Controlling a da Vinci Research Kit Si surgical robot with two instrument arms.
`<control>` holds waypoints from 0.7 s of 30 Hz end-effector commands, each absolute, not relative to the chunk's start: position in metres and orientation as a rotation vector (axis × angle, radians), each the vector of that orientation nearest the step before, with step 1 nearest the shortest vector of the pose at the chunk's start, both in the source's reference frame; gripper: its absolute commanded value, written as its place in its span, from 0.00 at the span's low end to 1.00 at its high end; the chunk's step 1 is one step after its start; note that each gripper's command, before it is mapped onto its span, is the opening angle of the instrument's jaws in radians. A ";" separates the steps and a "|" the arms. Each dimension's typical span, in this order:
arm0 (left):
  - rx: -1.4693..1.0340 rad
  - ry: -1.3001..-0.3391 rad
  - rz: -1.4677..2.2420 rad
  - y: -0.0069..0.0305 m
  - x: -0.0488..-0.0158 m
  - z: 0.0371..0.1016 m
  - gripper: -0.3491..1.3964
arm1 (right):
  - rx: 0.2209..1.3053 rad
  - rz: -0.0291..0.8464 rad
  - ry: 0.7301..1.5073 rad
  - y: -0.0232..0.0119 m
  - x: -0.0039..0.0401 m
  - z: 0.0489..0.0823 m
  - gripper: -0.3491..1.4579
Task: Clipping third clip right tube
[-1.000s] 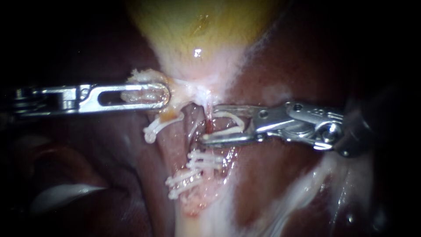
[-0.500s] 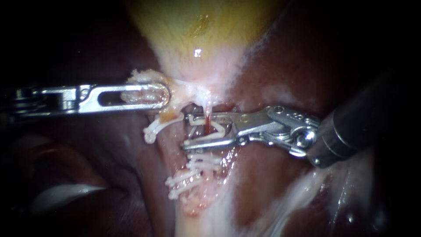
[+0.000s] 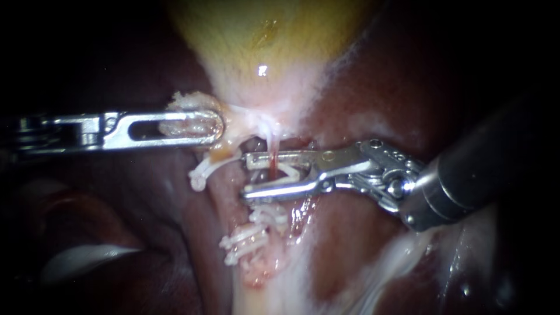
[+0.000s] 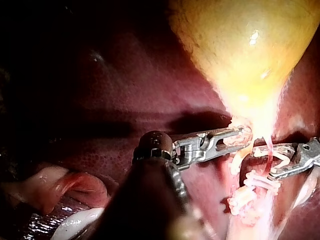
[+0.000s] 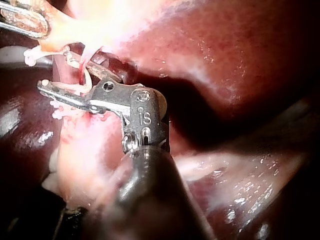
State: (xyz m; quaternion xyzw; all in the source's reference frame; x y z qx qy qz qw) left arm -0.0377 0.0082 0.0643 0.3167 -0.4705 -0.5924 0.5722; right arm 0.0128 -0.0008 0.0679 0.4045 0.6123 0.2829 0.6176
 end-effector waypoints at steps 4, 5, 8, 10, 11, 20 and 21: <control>0.743 -1.104 -1.389 0.0082 -0.0377 0.0644 0.00 | 0.963 0.660 1.441 0.0000 0.0127 0.0675 0.44; 0.743 -1.104 -1.389 0.0082 -0.0377 0.0644 0.00 | 0.964 0.662 1.444 0.0002 0.0127 0.0674 0.44; 0.743 -1.104 -1.389 0.0082 -0.0377 0.0644 0.00 | 0.966 0.665 1.444 0.0007 0.0125 0.0671 0.44; 0.743 -1.104 -1.389 0.0082 -0.0377 0.0644 0.00 | 0.967 0.666 1.444 0.0009 0.0124 0.0670 0.44; 0.743 -1.104 -1.389 0.0082 -0.0377 0.0644 0.00 | 0.968 0.667 1.444 0.0009 0.0124 0.0670 0.44; 0.742 -1.104 -1.389 0.0082 -0.0377 0.0644 0.00 | 0.975 0.672 1.453 0.0018 0.0124 0.0666 0.43; 0.742 -1.104 -1.389 0.0082 -0.0377 0.0644 0.00 | 0.975 0.672 1.453 0.0018 0.0124 0.0666 0.43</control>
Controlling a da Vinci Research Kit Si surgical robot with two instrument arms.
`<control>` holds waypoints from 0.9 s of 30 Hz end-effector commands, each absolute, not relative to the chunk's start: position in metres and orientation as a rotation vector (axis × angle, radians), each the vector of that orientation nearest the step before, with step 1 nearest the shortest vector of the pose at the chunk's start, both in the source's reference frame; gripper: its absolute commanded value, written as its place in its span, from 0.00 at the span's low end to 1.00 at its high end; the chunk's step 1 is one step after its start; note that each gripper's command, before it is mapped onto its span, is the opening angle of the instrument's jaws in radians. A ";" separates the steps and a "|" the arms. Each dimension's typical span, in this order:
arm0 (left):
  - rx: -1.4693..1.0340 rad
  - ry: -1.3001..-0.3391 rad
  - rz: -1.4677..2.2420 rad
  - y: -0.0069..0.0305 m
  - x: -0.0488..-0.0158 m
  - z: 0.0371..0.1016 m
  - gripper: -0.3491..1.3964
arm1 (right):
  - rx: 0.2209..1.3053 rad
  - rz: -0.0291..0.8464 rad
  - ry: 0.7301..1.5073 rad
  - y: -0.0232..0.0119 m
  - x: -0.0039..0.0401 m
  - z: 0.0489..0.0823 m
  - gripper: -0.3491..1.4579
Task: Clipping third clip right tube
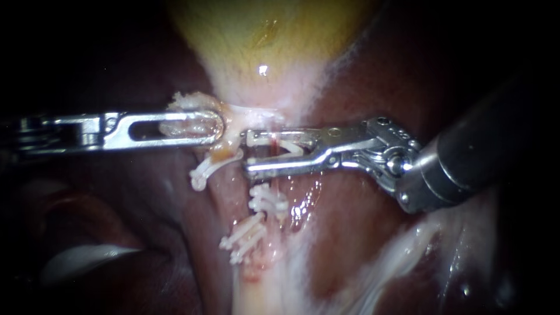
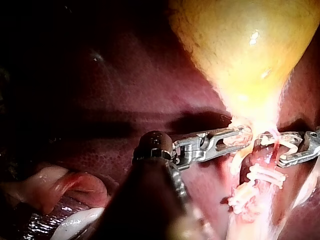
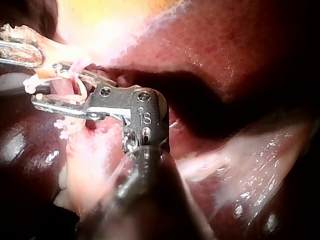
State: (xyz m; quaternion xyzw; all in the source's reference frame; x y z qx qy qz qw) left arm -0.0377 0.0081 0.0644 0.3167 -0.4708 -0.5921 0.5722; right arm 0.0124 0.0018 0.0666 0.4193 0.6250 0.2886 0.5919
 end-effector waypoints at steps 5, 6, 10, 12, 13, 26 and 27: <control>0.742 -1.104 -1.389 0.0081 -0.0378 0.0645 0.00 | 0.975 0.671 1.453 0.0018 0.0124 0.0666 0.41; 0.742 -1.104 -1.389 0.0081 -0.0378 0.0645 0.00 | 0.975 0.671 1.453 0.0018 0.0123 0.0666 0.40; 0.741 -1.104 -1.389 0.0081 -0.0378 0.0645 0.00 | 0.998 0.684 1.443 0.0017 0.0114 0.0665 0.18; 0.741 -1.104 -1.389 0.0081 -0.0378 0.0645 0.00 | 1.004 0.688 1.441 0.0017 0.0111 0.0666 0.10; 0.741 -1.104 -1.389 0.0081 -0.0378 0.0645 0.00 | 1.006 0.694 1.438 0.0018 0.0110 0.0666 0.04; 0.741 -1.104 -1.389 0.0081 -0.0377 0.0645 0.00 | 0.985 0.722 1.378 0.0014 0.0106 0.0667 0.00; 0.741 -1.104 -1.389 0.0081 -0.0377 0.0646 0.00 | 0.985 0.722 1.378 0.0014 0.0106 0.0667 0.00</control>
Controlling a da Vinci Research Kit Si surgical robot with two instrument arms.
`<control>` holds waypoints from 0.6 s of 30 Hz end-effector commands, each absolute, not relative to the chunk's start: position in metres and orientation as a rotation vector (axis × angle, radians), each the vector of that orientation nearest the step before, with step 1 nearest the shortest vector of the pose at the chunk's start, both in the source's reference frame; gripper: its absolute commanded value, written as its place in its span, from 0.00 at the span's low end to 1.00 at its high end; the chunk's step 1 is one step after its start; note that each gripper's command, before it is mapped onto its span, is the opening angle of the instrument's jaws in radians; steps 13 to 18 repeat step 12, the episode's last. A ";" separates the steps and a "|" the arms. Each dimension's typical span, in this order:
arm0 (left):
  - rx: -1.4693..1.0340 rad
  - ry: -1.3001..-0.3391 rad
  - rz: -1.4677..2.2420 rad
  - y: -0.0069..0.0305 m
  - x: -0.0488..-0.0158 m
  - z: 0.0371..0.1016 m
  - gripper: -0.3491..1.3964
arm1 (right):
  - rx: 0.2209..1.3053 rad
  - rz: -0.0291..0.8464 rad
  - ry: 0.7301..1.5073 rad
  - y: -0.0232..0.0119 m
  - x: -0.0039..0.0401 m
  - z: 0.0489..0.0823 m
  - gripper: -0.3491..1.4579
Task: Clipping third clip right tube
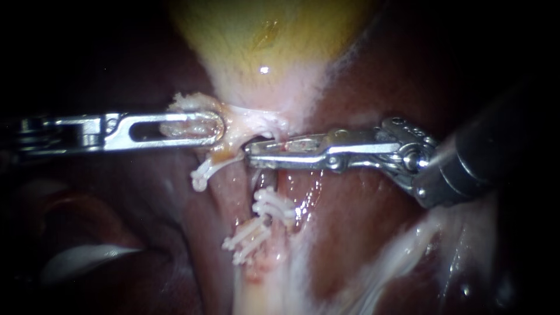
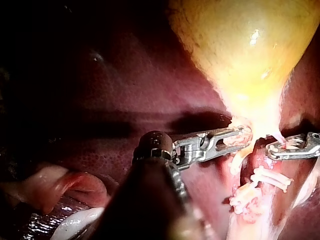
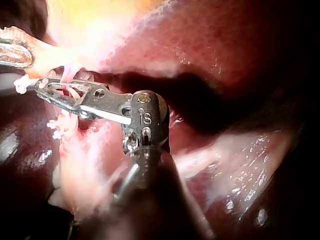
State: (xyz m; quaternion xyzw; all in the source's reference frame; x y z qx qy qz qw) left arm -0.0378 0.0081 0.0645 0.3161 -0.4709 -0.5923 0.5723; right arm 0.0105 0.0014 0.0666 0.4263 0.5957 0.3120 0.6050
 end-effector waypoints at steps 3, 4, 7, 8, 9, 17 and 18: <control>0.741 -1.105 -1.388 0.0081 -0.0377 0.0646 0.00 | 0.985 0.722 1.378 0.0014 0.0106 0.0667 0.00; 0.741 -1.105 -1.388 0.0080 -0.0377 0.0646 0.00 | 0.985 0.722 1.378 0.0014 0.0106 0.0667 0.00; 0.741 -1.105 -1.389 0.0080 -0.0378 0.0646 0.00 | 0.983 0.724 1.378 0.0014 0.0106 0.0667 0.00; 0.741 -1.105 -1.389 0.0080 -0.0378 0.0646 0.00 | 0.983 0.724 1.378 0.0015 0.0106 0.0667 0.00; 0.741 -1.105 -1.389 0.0080 -0.0378 0.0646 0.00 | 0.982 0.725 1.378 0.0015 0.0106 0.0667 0.00; 0.740 -1.105 -1.389 0.0080 -0.0378 0.0646 0.00 | 0.982 0.725 1.378 0.0015 0.0106 0.0668 0.00; 0.740 -1.105 -1.389 0.0080 -0.0378 0.0646 0.00 | 0.982 0.725 1.378 0.0015 0.0106 0.0668 0.00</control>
